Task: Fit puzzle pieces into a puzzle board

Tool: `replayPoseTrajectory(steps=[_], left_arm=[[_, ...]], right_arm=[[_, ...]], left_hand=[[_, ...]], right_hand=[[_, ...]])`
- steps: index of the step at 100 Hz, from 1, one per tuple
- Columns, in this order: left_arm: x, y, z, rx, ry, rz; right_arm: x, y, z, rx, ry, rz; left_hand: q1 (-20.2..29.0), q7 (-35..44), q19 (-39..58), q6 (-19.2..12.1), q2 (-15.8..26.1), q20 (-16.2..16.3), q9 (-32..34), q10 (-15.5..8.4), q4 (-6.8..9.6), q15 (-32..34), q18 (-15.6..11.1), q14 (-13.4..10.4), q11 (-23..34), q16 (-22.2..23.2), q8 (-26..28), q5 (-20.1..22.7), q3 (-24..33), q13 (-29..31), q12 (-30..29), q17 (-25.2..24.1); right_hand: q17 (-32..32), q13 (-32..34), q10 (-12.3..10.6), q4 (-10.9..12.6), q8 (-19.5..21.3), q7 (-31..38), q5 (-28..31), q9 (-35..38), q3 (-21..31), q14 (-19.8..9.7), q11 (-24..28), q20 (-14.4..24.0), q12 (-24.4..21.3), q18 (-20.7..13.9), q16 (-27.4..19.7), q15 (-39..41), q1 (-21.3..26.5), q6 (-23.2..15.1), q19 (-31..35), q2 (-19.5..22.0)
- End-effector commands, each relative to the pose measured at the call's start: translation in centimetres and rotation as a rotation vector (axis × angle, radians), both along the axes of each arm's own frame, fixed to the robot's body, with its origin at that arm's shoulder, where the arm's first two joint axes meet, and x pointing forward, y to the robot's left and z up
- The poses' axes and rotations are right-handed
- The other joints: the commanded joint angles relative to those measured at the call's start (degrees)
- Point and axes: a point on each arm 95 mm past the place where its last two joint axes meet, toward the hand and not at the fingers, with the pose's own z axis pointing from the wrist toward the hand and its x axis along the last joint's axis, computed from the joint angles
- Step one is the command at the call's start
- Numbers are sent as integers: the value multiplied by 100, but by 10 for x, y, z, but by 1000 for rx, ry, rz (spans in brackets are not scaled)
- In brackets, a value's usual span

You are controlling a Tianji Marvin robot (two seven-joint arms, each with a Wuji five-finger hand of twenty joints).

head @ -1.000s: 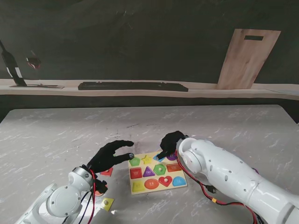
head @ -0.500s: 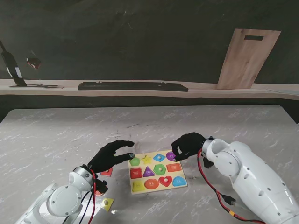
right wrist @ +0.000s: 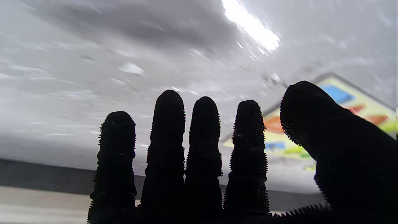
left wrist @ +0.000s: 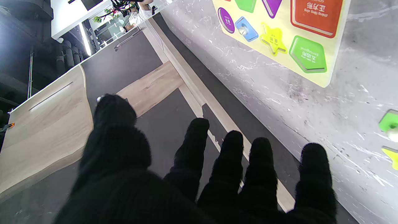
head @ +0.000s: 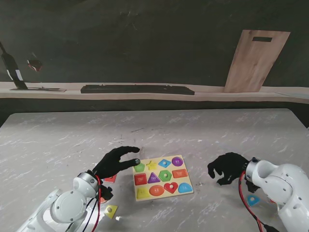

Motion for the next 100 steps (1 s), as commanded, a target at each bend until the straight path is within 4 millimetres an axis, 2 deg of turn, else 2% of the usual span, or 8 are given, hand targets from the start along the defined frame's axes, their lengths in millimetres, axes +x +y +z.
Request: replayPoseTrajectory(steps=[1, 15, 21, 27, 41, 51, 77, 100], left_arm=[[1, -3, -1, -6, 15, -2], [3, -5, -3, -2, 31, -3], [3, -5, -4, 0, 33, -5], [4, -6, -4, 2, 36, -7], [5, -8, -5, 8, 44, -9], [5, -9, -6, 9, 50, -11], [5, -10, -7, 13, 55, -8], [7, -11, -8, 14, 63, -11]], right_arm=[[-14, -13, -14, -32, 33, -14], [-29, -33, -21, -57, -30, -29], [-35, -40, -23, -61, -63, -33], [-41, -47, -24, -73, -91, -33], [-52, -61, -28, -95, -150, -32], [-57, -71, -33, -125, -176, -33], [-72, -87, -41, -164, -207, -55], [-81, -96, -41, -161, -236, -79]], left_hand=[[69, -102, 59, -147, 133, 49, 47, -54, 146, -17, -606, -62, -95, -34, -18, 88, -128, -72, -44, -87], [74, -101, 55, -151, 136, 47, 35, -57, 148, -18, -616, -73, -91, -34, -18, 83, -128, -83, -43, -100], [73, -102, 57, -147, 133, 48, 40, -54, 148, -15, -617, -77, -86, -33, -18, 78, -130, -79, -41, -98], [73, -101, 56, -150, 135, 48, 33, -60, 148, -16, -616, -70, -88, -33, -19, 78, -130, -82, -42, -99], [69, -99, 57, -153, 134, 49, 30, -58, 147, -17, -612, -74, -88, -33, -18, 72, -132, -81, -42, -99], [74, -97, 54, -157, 140, 48, 23, -54, 148, -18, -617, -74, -89, -33, -18, 70, -129, -86, -43, -102], [68, -90, 53, -168, 148, 50, 28, -67, 147, -16, -617, -78, -87, -31, -16, 70, -130, -85, -42, -99], [71, -87, 55, -156, 143, 53, 21, -59, 148, -16, -615, -72, -84, -29, -16, 70, -129, -92, -40, -102]], right_hand=[[2, -117, -146, 8, -82, 116, -173, -116, 255, -143, -36, 10, -47, -58, -32, -75, 150, -169, -111, -142], [-14, -143, -222, -14, -81, 136, -281, -249, 333, -222, -96, -36, -61, -49, -93, -204, 218, -235, -228, -337], [0, -155, -270, -74, -93, 161, -409, -380, 498, -276, -129, -60, -65, -73, -140, -282, 348, -289, -273, -712], [30, -166, -318, -91, -104, 168, -530, -496, 583, -342, -161, -83, -70, -120, -166, -319, 481, -343, -302, -897], [107, -126, -424, -75, -109, 246, -631, -542, 721, -436, -162, -128, -66, -182, -190, -324, 597, -425, -339, -1008], [123, -97, -450, -137, -132, 311, -620, -518, 731, -454, -138, -146, -56, -192, -201, -304, 478, -454, -337, -1115], [194, 56, -537, -214, -137, 440, -350, -241, 675, -482, -44, -177, -30, -201, -197, -234, 393, -548, -337, -985], [243, 175, -629, -204, -129, 528, -144, -15, 656, -513, -24, -197, -33, -182, -195, -205, 417, -667, -333, -848]])
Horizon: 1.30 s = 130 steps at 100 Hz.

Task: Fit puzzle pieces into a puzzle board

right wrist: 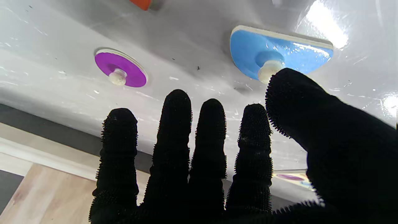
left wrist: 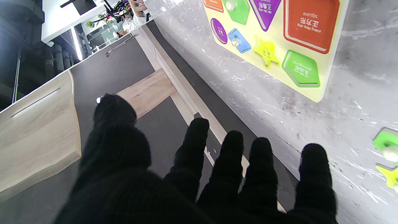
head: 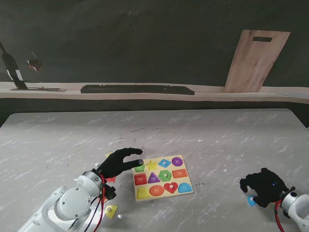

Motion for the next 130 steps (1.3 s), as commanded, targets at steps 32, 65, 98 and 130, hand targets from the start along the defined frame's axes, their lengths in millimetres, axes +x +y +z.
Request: replayPoseTrajectory(steps=[32, 65, 98, 130], left_arm=[[0, -3, -1, -7, 8, -5], [1, -3, -2, -6, 9, -5], [1, -3, -2, -7, 10, -4], [1, -4, -2, -7, 9, -3]], right_arm=[[-9, -4, -9, -3, 8, -16], [-10, -2, -12, 5, 6, -38], [-11, -4, -21, 8, 28, -80], [-10, -4, -27, 42, 80, -125]], left_hand=[[70, -87, 58, -149, 150, 55, 16, -63, 149, -13, -621, -78, -81, -27, -18, 64, -129, -99, -40, -80], [66, -90, 56, -152, 153, 53, 7, -64, 149, -13, -618, -78, -83, -28, -21, 65, -131, -104, -42, -85], [66, -86, 53, -152, 144, 51, 9, -66, 148, -17, -617, -84, -82, -30, -18, 63, -132, -102, -42, -86], [66, -83, 54, -163, 147, 53, 7, -67, 148, -19, -622, -86, -84, -29, -16, 64, -129, -103, -42, -85]], right_hand=[[123, 279, -263, -811, -847, 576, 325, 476, 70, -141, 115, -97, -199, -41, -16, 89, 107, -531, 14, -47], [197, 435, -318, -1144, -1279, 1210, 577, 888, -116, -146, 185, -112, -383, -32, 4, 146, 335, -1086, 33, 96], [297, 623, -284, -1116, -1375, 1317, 977, 1235, -225, -129, 216, -109, -458, -24, 80, 316, 475, -1146, 89, 518], [540, 1118, 257, -993, -1895, 1323, 1639, 2118, 103, 46, -264, -106, -770, 84, 2, 240, 597, -273, 205, 5]])
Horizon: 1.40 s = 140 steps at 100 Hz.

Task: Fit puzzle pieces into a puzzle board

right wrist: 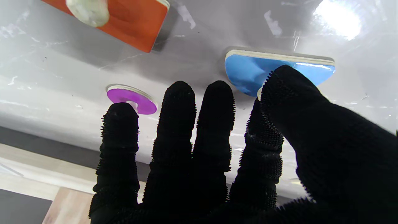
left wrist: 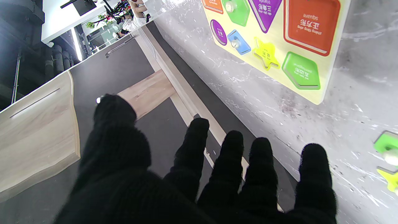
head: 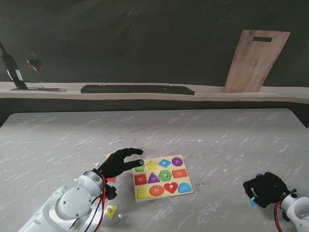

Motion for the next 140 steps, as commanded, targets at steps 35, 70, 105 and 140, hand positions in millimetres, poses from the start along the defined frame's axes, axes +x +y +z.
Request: replayPoseTrajectory(steps=[35, 70, 105, 140], left_arm=[[-1, -2, 0, -9, 4, 0], [-2, 1, 1, -15, -4, 1], [-4, 4, 2, -19, -15, 2], [-8, 3, 7, -21, -37, -33]], right_arm=[[3, 23, -1, 118, -67, -64], [26, 72, 15, 241, -96, -49], [54, 133, 20, 375, -45, 64], [67, 178, 11, 417, 34, 177]], left_hand=[[72, -88, 53, -150, 145, 54, -10, -52, 150, -18, -622, -72, -86, -28, -20, 57, -129, -112, -43, -86], [66, -87, 60, -155, 150, 57, -9, -59, 149, -12, -624, -78, -79, -26, -20, 63, -132, -108, -44, -82], [66, -83, 60, -155, 149, 55, 1, -64, 147, -12, -616, -80, -79, -28, -19, 70, -132, -99, -45, -78], [72, -97, 51, -162, 106, 51, -22, -57, 149, -16, -614, -72, -91, -26, -22, 25, -133, -94, -46, -79]], right_hand=[[311, 632, 662, 89, -464, 74, 902, 715, 427, 350, -81, 31, -170, 262, 22, 349, 378, 953, 466, -515], [312, 672, 800, 109, -486, 44, 954, 737, 428, 485, -47, 38, -183, 379, 14, 472, 464, 1124, 627, -554], [126, 452, 848, 183, -290, 5, 811, 479, 324, 511, 205, 53, -65, 392, 127, 766, 542, 1121, 723, -365], [118, 429, 821, 204, -193, -13, 773, 445, 277, 489, 251, 61, -67, 387, 136, 791, 529, 1065, 735, -334]])
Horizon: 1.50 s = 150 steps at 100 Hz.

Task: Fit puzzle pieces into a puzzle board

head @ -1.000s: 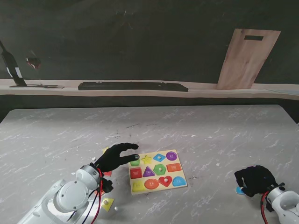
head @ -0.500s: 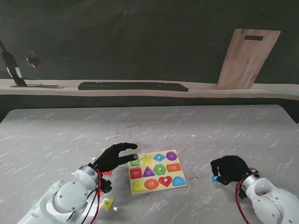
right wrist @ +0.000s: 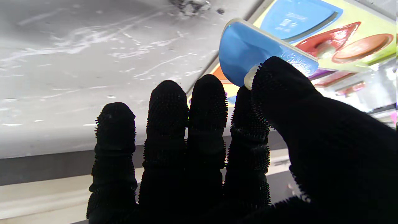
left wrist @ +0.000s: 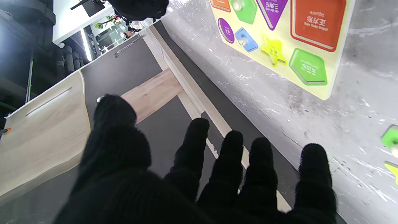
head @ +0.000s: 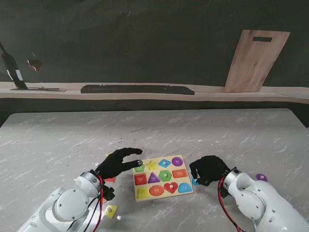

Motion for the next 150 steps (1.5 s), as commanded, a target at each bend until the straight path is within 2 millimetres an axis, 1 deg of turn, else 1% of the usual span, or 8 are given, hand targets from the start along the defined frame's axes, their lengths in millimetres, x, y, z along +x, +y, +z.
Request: replayPoseTrajectory(steps=[1, 27, 52, 70, 82, 118, 150], left_arm=[[-3, -2, 2, -3, -6, -15], [-4, -1, 3, 49, -49, -47], [-6, -1, 5, 44, -71, -48], [-7, 0, 6, 43, -80, -44], [-7, 0, 6, 43, -80, -43], [-7, -1, 6, 41, -74, -40], [-7, -1, 7, 41, -76, -37]], right_arm=[[-2, 11, -3, 11, 13, 22], [0, 31, -9, 32, 40, 44], [2, 41, -14, 9, 50, 65], [3, 43, -19, -17, 66, 60], [2, 43, -21, -32, 73, 54], [-2, 45, -23, -66, 86, 35], [-2, 48, -29, -104, 92, 50]], left_hand=[[75, -97, 49, -161, 96, 50, -24, -54, 150, -17, -614, -70, -91, -27, -22, 22, -132, -98, -46, -81], [73, -107, 45, -159, 58, 49, -44, -65, 158, -22, -614, -85, -95, -27, -24, -50, -125, -94, -46, -65], [70, -87, 40, -168, 51, 50, -51, -58, 158, -22, -618, -86, -83, -25, -20, -60, -121, -107, -44, -64], [59, -78, 44, -173, 69, 53, -42, -89, 157, -14, -615, -91, -81, -23, -21, -57, -119, -90, -46, -61], [59, -68, 47, -170, 58, 55, -39, -66, 155, -15, -612, -85, -82, -24, -20, -41, -122, -93, -47, -59], [55, -67, 43, -168, 77, 52, -35, -71, 153, -18, -613, -81, -84, -29, -25, -31, -121, -93, -50, -65], [58, -73, 44, -162, 91, 52, -36, -65, 153, -17, -607, -86, -88, -29, -29, -24, -121, -93, -53, -62]], right_hand=[[-40, -55, 308, 214, 171, 130, 82, -41, 160, 4, 162, 63, 53, 137, 63, 174, 244, -74, 194, 98], [-63, -58, 336, 212, 180, 110, 84, -44, 158, 33, 169, 71, 46, 159, 65, 187, 255, -53, 214, 99], [-74, -54, 372, 218, 199, 105, 97, -39, 168, 70, 194, 84, 48, 189, 75, 228, 275, -17, 250, 74], [-89, -54, 386, 218, 206, 101, 119, -28, 187, 96, 201, 87, 41, 214, 75, 241, 291, 16, 262, 33], [-95, -45, 415, 215, 204, 95, 141, -18, 204, 118, 207, 92, 38, 234, 77, 256, 300, 50, 276, 9], [-149, -45, 481, 206, 211, 90, 196, 8, 301, 202, 254, 114, 37, 301, 92, 322, 294, 149, 324, -102], [-171, -81, 431, 197, 241, 72, 135, -54, 261, 183, 286, 118, 52, 288, 90, 330, 244, 79, 339, -21]])
